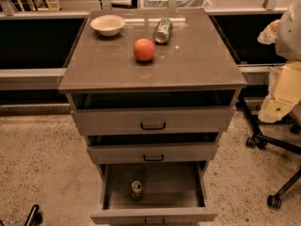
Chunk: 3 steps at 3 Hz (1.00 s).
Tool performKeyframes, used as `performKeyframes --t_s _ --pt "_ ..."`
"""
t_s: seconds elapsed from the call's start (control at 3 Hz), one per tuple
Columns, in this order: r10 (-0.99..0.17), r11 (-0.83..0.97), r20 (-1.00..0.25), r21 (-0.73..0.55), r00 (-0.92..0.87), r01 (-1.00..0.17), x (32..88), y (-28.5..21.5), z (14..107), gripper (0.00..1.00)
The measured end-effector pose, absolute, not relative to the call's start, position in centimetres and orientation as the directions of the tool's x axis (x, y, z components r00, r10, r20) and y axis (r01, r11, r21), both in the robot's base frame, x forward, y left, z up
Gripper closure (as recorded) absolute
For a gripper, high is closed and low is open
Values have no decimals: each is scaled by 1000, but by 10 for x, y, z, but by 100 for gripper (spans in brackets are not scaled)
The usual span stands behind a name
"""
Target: Pick orange can from bottom drawer and place on counter
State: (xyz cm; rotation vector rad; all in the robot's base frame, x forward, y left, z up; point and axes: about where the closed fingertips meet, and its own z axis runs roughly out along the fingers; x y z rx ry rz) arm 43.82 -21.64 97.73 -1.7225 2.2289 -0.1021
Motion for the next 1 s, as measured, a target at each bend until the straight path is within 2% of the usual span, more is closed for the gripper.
performKeyframes --t_s 0.33,0.67,1.0 --pt "-953 270 -208 -250 -221 -930 438 -216 977 0" --pt "-944 260 -265 -226 -198 -939 441 -212 973 0" --pt "-908 187 -402 -146 -114 -971 446 -189 918 0"
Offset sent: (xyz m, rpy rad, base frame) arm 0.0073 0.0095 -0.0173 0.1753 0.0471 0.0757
